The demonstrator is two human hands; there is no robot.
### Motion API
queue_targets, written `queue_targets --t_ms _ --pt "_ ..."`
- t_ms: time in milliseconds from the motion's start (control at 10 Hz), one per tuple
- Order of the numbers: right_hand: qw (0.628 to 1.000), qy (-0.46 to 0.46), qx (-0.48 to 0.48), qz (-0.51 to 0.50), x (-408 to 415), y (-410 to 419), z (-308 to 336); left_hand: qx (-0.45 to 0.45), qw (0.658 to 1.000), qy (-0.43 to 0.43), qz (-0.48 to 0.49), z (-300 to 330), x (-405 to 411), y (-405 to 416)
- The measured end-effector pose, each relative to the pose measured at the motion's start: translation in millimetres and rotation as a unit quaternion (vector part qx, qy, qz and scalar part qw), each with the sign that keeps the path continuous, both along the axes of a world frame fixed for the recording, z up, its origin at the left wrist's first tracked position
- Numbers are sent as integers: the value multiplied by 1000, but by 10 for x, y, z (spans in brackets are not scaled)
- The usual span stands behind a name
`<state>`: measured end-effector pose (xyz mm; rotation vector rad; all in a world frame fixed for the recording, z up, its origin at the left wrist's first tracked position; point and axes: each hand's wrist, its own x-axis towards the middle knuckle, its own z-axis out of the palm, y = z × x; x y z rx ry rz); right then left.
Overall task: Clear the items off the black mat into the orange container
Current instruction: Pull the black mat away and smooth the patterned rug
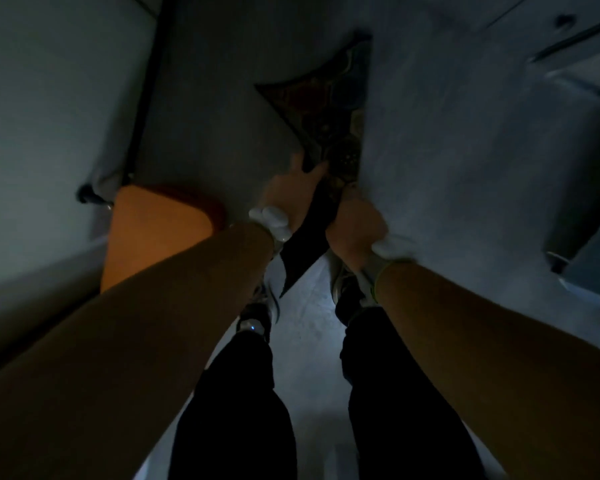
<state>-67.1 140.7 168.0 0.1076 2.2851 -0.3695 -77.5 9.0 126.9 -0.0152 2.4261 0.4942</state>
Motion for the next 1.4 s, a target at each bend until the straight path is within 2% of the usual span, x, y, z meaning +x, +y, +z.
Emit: queue_targets --t_ms 100,200,300,400,500,600,700,800,1000,1200,1400 --pt "1000 6 2 19 -72 61 676 -54 997 55 -31 463 -217 35" --pt "999 25 6 33 -131 148 1269 -41 994 48 -90 1013 -372 -43" --pt "997 53 50 34 -172 254 1886 -31 984 86 -154 1846 -544 -214" --pt "993 90 77 24 -220 451 2088 -58 968 70 -236 2068 -684 -329" --pt "989 108 98 -8 -307 650 2169 -82 963 12 -255 2105 -796 -466" --pt "990 84 116 4 -408 938 2033 -95 969 -18 -227 1911 -921 -473" --pt "992 51 111 21 -507 1197 1840 -77 971 1 -225 1717 -1112 -411" --pt "992 59 113 7 -665 1369 1633 -74 966 22 -246 1582 -1354 -325" --pt "988 92 96 -73 -1251 1451 1628 -129 970 30 -203 1717 -1865 -216" --pt "984 147 49 -88 -1897 1428 1460 -178 970 34 -161 1661 -2418 -232" --pt "978 145 17 -150 -2167 1322 985 -172 970 64 -157 1374 -2647 -300"
